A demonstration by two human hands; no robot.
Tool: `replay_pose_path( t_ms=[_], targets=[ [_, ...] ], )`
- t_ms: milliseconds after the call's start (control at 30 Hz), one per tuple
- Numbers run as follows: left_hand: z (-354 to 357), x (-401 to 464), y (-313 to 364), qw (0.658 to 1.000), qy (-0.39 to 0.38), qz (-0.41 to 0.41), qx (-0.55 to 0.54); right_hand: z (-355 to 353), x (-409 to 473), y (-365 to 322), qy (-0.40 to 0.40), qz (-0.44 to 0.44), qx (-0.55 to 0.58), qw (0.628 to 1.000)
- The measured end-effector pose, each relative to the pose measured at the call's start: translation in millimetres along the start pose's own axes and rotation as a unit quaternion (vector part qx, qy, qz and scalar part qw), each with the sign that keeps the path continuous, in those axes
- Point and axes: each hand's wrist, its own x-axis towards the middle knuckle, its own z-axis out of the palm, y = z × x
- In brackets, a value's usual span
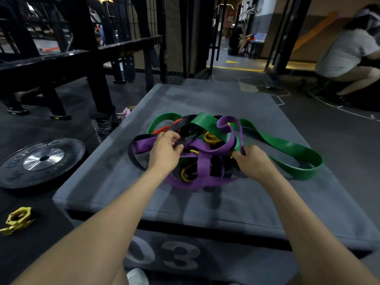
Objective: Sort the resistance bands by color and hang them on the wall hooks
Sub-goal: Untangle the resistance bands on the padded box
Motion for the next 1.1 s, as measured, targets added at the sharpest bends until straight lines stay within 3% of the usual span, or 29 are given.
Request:
replay_pose_path(
  t_ms=[167, 333, 500, 800, 933, 1033, 1100],
  targets=[
    [6, 10, 2, 0.998, 0.033, -0.006, 0.062, 8, 9, -5, 0.017, -0.017, 0.108, 0.994],
    [18, 21, -1, 0.995, 0.005, 0.013, 0.099, 35, 15, -21, 0.060, -0.025, 0.125, 0.990],
    [14, 25, -11, 0.982, 0.073, 0.048, 0.166, 35, 26, -37, 0.109, -0.044, 0.147, 0.982],
    [4, 39, -15, 0.969, -0.031, -0.034, 0.243, 18, 23, -25, 0.164, -0.118, 0.178, 0.963],
    [0, 40, -5, 0.959, -0.112, -0.123, 0.228, 17, 19, -30, 0.153, -0.138, 0.164, 0.965],
    [2, 45, 1, 0.954, -0.136, -0.130, 0.233, 15, 19, -30, 0.152, -0.137, 0.127, 0.971],
    [1, 52, 3, 0.967, -0.148, -0.133, 0.157, 14, 21, -30, 0.154, -0.125, 0.109, 0.974]
  ],
)
